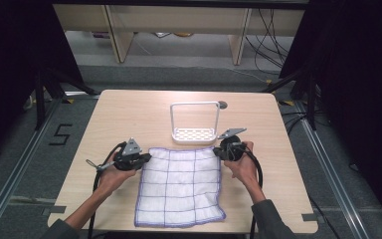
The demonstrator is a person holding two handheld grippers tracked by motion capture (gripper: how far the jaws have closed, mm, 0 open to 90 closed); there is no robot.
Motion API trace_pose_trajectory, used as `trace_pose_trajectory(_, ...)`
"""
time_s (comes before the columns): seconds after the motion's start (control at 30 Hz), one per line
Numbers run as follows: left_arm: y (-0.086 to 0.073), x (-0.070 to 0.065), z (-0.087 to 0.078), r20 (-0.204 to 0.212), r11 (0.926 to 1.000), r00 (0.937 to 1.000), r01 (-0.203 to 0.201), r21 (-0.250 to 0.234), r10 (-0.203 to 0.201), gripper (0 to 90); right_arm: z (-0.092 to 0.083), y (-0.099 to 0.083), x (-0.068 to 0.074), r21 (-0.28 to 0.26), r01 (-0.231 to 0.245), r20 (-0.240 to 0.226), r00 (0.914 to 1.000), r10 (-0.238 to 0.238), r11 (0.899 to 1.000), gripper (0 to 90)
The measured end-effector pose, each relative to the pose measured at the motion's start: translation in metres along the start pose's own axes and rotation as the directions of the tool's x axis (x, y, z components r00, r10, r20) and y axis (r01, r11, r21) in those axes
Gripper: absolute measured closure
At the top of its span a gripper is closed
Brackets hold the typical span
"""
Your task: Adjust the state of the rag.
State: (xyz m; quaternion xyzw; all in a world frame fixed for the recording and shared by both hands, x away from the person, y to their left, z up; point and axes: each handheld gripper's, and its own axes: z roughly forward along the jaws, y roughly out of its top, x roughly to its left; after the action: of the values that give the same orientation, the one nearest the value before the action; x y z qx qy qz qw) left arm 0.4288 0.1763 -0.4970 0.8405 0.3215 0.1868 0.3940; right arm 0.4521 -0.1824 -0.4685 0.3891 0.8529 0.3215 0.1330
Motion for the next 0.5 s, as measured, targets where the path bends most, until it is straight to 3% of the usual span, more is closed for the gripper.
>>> trace_pose_trajectory(0.03, 0.001, 0.002, 0.003, 0.011, 0.9999, 0.9999, 0.013, 0.008, -0.013, 85.6, 0.001, -0.001, -0.003, -0.019, -0.001, 0.006, 1.0000, 0.002, 1.000, 87.4)
trace_pose_trajectory(0.07, 0.001, 0.003, 0.005, 0.013, 0.9994, 0.9994, 0.032, 0.009, -0.032, 85.1, 0.001, -0.002, -0.006, -0.002, -0.005, -0.001, 1.0000, 0.005, 1.000, 87.0)
trace_pose_trajectory(0.13, 0.000, 0.005, 0.006, 0.018, 0.9991, 0.9992, 0.035, 0.022, -0.035, 83.6, 0.004, -0.003, -0.008, -0.004, -0.021, -0.004, 0.9998, 0.021, 1.000, 86.6)
trace_pose_trajectory(0.17, -0.003, 0.007, 0.008, 0.024, 0.9976, 0.9978, 0.061, 0.032, -0.062, 77.8, 0.008, -0.006, -0.009, 0.011, -0.033, 0.002, 0.9995, 0.033, 0.999, 84.5)
trace_pose_trajectory(0.2, -0.003, 0.007, 0.008, 0.024, 0.9976, 0.9978, 0.061, 0.032, -0.062, 74.8, 0.008, -0.006, -0.009, 0.011, -0.033, 0.002, 0.9995, 0.033, 0.999, 84.5)
trace_pose_trajectory(0.23, -0.005, 0.011, 0.007, 0.016, 0.9963, 0.9970, 0.075, 0.042, -0.076, 70.0, 0.013, -0.007, -0.011, 0.029, -0.031, 0.017, 0.9994, 0.031, 0.999, 77.7)
trace_pose_trajectory(0.33, -0.004, 0.016, 0.006, -0.008, 0.9939, 0.9945, 0.105, 0.033, -0.105, 58.8, 0.015, -0.007, -0.012, 0.041, -0.041, 0.050, 0.9980, 0.038, 0.998, 71.3)
trace_pose_trajectory(0.37, -0.001, 0.021, 0.006, -0.023, 0.9918, 0.9918, 0.126, 0.021, -0.125, 56.1, 0.015, -0.007, -0.015, 0.036, -0.057, 0.070, 0.9961, 0.054, 0.998, 63.1)
trace_pose_trajectory(0.5, 0.004, 0.027, 0.014, -0.027, 0.9894, 0.9902, 0.138, 0.044, -0.137, 49.9, 0.014, -0.005, -0.018, 0.031, -0.067, 0.079, 0.9947, 0.065, 0.997, 59.1)
